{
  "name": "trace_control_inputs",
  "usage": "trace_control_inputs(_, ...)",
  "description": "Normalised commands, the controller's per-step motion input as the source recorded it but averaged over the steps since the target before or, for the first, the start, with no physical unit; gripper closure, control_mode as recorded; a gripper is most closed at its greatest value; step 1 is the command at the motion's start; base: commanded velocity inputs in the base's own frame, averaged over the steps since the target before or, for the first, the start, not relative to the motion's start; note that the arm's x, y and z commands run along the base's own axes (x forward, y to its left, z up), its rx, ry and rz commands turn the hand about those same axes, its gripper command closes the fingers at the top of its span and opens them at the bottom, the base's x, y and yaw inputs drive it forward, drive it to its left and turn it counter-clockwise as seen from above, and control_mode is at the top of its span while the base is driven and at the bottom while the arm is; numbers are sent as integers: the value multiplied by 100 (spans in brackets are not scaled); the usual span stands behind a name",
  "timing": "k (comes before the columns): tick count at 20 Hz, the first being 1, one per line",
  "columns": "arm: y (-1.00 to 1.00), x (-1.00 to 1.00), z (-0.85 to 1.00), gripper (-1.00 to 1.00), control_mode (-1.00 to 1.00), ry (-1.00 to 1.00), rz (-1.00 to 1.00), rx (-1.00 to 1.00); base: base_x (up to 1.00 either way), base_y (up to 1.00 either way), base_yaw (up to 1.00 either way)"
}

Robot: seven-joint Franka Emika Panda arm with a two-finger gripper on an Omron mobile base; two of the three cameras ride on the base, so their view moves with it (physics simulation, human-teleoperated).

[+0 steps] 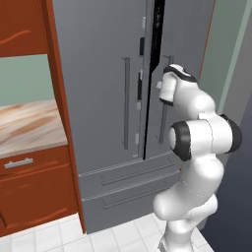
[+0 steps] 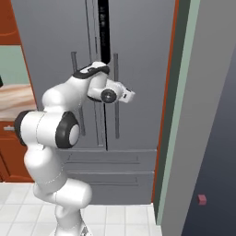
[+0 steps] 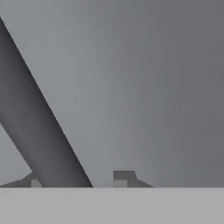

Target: Place one of the steaks on the plate and the other in the bowl. Then place the bowl in the fridge.

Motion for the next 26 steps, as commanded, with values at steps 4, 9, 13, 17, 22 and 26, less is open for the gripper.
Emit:
trace_control_inputs(4, -100, -60, -19, 100, -100, 10, -29, 25, 0, 0, 0)
trace_control_inputs(9, -100, -45, -23, 100, -100, 7, -29, 23, 0, 0, 0)
trace_control_inputs(13, -100, -34, -16, 100, -100, 7, -28, 22, 0, 0, 0)
trace_control_inputs(17, -100, -31, -4, 100, -100, 9, -26, 25, 0, 0, 0)
trace_control_inputs(22, -100, -57, 0, 100, -100, 6, -18, 33, 0, 0, 0)
trace_control_inputs(26, -100, -72, 0, 100, -100, 5, -14, 36, 0, 0, 0)
